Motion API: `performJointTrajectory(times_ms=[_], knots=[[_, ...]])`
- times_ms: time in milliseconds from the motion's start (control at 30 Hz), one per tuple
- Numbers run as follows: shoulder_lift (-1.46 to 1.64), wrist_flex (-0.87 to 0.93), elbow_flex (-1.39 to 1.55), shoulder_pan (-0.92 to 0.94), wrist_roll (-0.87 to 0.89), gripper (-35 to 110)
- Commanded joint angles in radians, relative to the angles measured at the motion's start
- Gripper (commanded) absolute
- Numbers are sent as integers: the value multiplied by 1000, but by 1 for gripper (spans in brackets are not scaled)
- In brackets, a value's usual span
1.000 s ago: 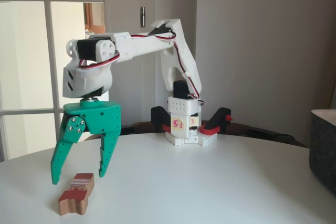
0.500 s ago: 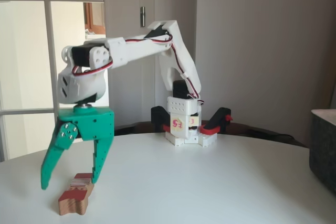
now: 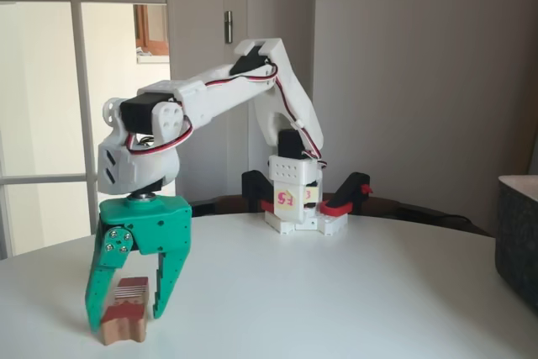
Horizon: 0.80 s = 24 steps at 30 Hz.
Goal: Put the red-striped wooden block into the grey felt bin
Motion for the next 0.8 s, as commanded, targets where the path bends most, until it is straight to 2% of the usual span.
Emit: performJointTrajectory(times_ms=[0,333,567,767], knots=[[6,-5,-15,-2,5,17],[9,-6,-17,8,31,18],[12,-5,-18,41,97,25],[15,-5,-18,89,156,20]])
